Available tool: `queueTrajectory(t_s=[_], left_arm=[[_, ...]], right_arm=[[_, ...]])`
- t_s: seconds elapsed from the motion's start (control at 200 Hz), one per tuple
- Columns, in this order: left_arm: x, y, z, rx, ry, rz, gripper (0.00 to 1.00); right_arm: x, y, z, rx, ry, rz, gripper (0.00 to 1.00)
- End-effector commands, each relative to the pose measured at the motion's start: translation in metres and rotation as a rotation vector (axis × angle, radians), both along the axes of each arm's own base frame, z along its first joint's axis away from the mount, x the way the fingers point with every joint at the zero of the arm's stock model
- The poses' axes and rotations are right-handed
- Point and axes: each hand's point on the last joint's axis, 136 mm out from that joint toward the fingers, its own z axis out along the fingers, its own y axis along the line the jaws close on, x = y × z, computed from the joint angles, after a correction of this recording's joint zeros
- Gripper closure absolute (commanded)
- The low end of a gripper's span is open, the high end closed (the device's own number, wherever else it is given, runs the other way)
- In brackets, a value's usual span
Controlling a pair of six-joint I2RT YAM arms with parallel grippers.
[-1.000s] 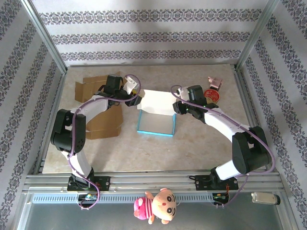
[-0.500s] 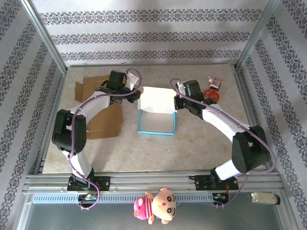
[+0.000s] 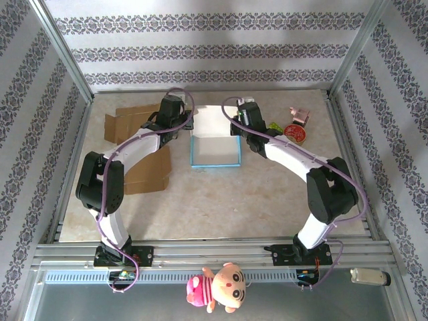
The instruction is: Fold the paper box
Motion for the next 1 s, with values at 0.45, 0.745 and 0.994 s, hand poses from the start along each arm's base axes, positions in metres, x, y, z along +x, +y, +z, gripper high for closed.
queueTrajectory(t_s=[0.45,0.745,0.994], left_arm=[[-0.005,-0.031,-0.039,-0.312,-0.053,0.070,1.00],[-0.029,-0.032,-0.053,-0.351,-0.005,0.069,1.00],[-0.049,-0.042,-0.054,-0.392,0.020,0.010,0.90]], right_arm=[[0.002,0.014,-0.043,0.166,-0.181,-0.043,1.00],[-0.021,0.007,-0.075,0.176,-0.115,-0.053,1.00],[-0.030,0.006,-0.067,0.195,-0.120,-0.034,0.84]])
